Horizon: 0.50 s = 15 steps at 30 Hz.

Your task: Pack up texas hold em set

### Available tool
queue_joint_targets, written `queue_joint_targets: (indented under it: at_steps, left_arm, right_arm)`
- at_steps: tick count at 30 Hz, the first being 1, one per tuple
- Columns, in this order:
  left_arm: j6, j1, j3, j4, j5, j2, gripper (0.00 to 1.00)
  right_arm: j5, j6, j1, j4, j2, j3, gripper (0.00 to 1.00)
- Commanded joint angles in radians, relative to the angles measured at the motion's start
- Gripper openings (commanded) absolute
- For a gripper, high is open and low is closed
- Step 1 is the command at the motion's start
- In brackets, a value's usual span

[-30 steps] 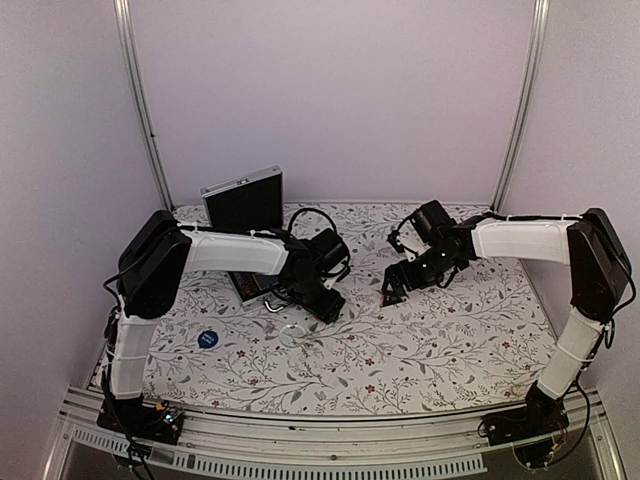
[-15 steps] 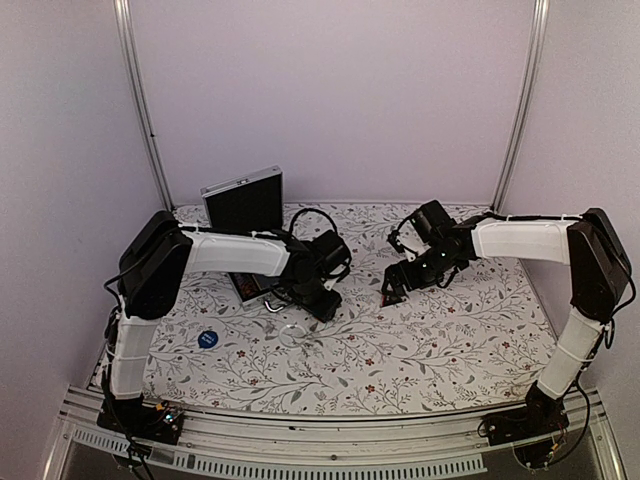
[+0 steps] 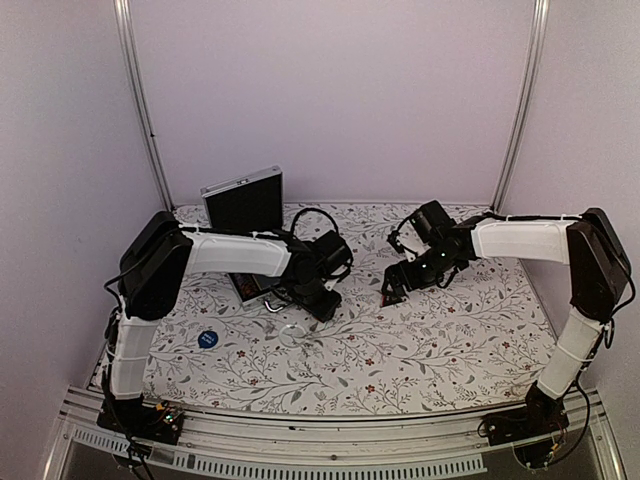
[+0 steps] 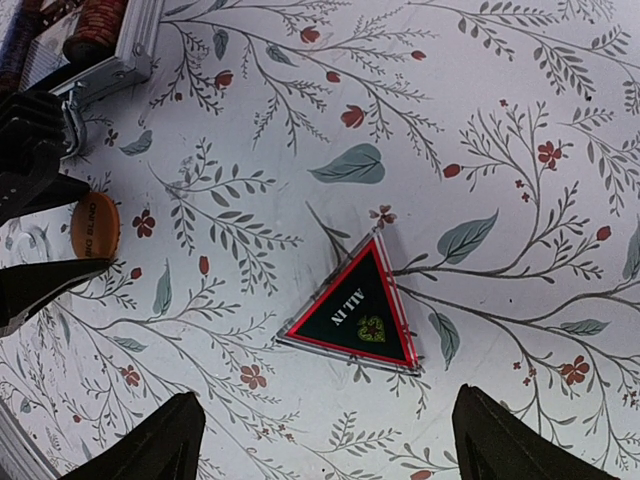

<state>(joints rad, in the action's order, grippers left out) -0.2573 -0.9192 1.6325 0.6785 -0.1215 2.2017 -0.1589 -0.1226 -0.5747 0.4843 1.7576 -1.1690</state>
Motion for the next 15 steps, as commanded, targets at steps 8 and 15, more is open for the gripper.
queue_joint_targets:
  at_steps: [8,15]
  left_arm:
    - [0.021,-0.006,0.033,0.035,-0.005,-0.046,0.5]
    - [0.021,0.007,0.027,0.02,0.029,-0.076,0.5]
  right_arm:
    - [0.0,0.005,0.01,-0.022,0.024,-0.001,0.9]
    - [-0.003,0.005,0.012,-0.024,0.028,-0.003,0.9]
